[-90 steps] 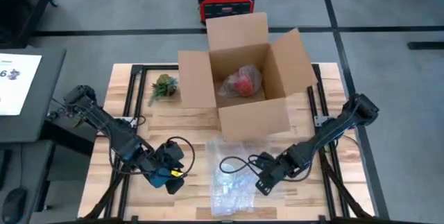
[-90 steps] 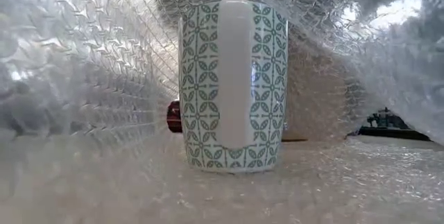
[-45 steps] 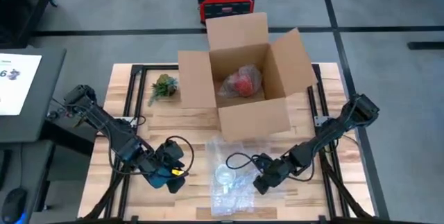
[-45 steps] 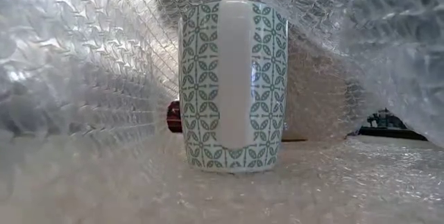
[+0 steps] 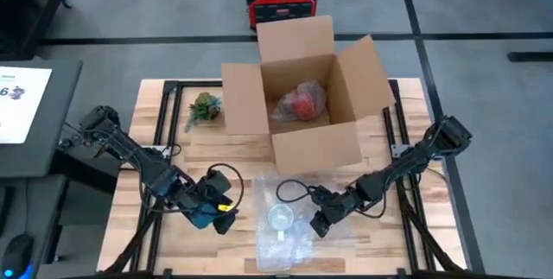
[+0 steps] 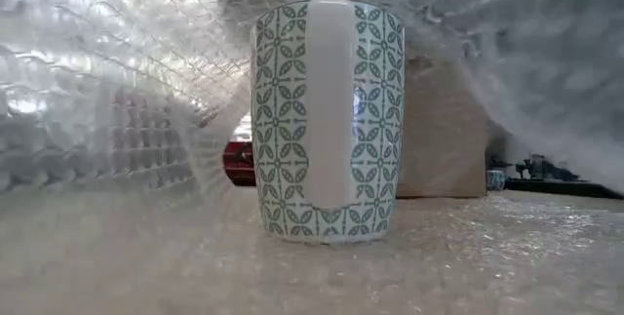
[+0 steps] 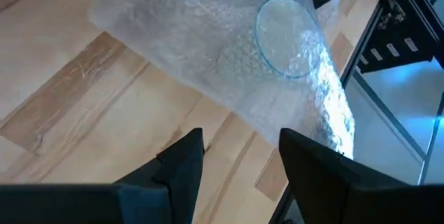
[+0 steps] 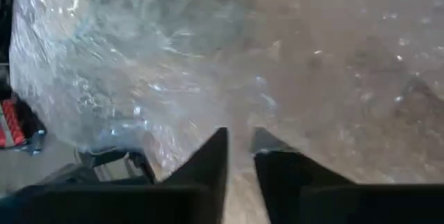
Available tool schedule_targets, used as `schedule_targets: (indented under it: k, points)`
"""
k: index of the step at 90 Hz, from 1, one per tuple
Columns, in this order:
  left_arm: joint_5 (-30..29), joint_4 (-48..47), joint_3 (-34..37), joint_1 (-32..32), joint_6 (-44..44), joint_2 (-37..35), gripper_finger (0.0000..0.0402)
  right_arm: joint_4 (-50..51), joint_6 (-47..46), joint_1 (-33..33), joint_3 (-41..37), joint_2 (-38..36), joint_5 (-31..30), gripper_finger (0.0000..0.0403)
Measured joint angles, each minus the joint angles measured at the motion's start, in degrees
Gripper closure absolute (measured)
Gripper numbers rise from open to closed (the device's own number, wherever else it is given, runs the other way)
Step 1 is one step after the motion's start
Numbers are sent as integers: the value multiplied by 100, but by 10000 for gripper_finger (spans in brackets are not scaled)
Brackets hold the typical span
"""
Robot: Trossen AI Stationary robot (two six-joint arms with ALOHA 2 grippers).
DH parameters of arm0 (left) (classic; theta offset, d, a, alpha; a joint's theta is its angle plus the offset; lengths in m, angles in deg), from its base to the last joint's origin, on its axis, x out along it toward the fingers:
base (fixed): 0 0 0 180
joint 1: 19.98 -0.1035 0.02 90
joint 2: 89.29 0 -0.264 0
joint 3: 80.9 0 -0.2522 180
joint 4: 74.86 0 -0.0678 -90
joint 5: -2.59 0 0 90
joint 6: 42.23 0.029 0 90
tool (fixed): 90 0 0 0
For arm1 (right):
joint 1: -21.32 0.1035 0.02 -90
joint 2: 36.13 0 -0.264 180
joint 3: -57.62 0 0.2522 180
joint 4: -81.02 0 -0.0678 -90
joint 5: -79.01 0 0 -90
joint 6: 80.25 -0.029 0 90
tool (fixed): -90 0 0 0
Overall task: Wrap mug
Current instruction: Wrap the white mug with bubble wrap
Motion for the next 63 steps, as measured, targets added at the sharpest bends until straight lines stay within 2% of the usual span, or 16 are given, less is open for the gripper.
schedule_targets:
  k: [36,48,63]
  points:
    - [-78,-9,0,-40,49,0,230,2322,-10,0,297,-1187,20,401]
    - [-228,-9,2,-52,50,0,230,3067,75,0,295,-1216,19,402]
    - [-265,-9,2,-55,53,0,230,3190,218,15,293,-880,18,401]
